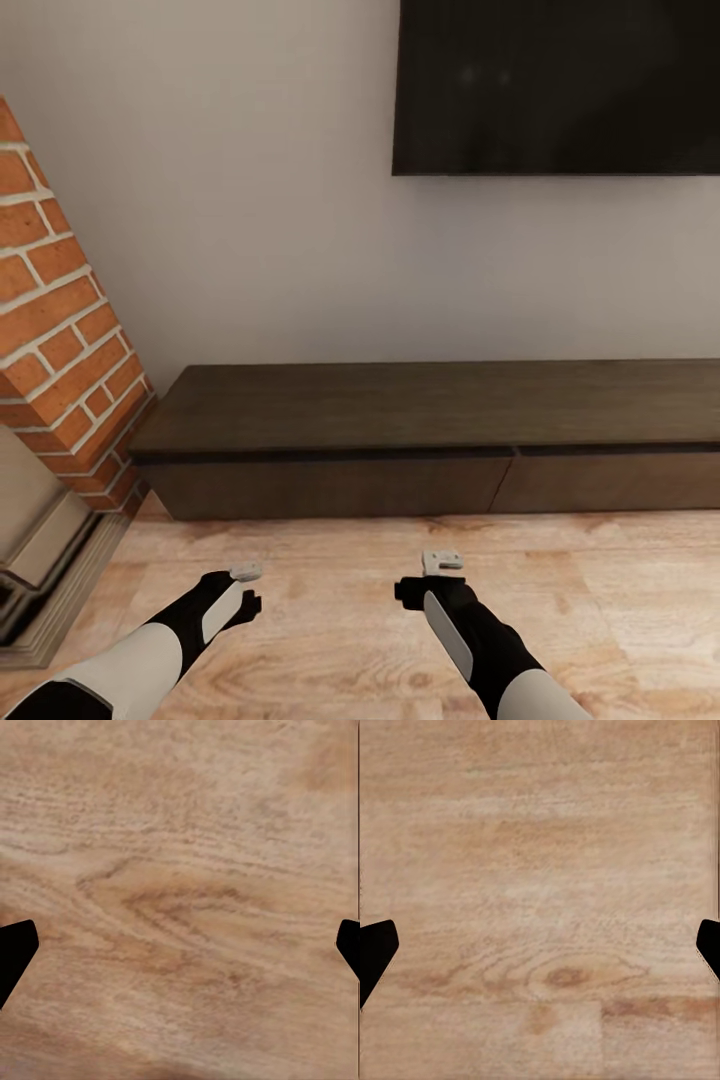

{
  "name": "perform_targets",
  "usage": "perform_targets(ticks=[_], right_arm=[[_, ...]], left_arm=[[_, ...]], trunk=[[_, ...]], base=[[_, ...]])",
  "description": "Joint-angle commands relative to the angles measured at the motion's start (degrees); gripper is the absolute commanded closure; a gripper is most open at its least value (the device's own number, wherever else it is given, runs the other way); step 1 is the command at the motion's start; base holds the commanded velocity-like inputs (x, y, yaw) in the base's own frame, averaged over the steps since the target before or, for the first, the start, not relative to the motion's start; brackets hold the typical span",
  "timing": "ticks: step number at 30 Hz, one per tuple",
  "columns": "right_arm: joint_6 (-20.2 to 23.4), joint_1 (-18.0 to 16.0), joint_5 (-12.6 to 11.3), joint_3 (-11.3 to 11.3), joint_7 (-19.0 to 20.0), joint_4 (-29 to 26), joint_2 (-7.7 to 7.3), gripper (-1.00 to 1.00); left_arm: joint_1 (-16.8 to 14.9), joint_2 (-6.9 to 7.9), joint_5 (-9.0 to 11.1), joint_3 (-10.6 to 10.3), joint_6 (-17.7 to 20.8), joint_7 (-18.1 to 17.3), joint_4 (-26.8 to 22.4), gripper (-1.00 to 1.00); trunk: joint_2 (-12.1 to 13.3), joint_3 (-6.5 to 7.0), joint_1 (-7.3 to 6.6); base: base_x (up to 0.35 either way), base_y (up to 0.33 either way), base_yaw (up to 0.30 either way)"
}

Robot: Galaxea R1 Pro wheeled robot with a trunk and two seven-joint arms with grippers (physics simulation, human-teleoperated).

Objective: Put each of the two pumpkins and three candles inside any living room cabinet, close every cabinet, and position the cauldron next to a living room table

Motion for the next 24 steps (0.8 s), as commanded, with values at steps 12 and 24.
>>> perform_targets(ticks=[12, 24], right_arm=[[-1.35, 0.00, -0.39, 0.30, -0.33, 1.15, -0.02, -1.00], [-2.55, 0.01, -0.38, 0.30, -0.41, 1.21, -0.02, -1.00]], left_arm=[[0.00, 0.01, 0.69, -0.47, -0.33, 0.40, -0.12, -1.00], [0.00, 0.07, 0.68, -0.47, -0.34, 0.40, 0.10, -1.00]], trunk=[[4.81, 2.11, -2.65], [9.62, 4.26, -5.29]], base=[[0.000, 0.000, 0.000], [0.000, 0.000, 0.000]])
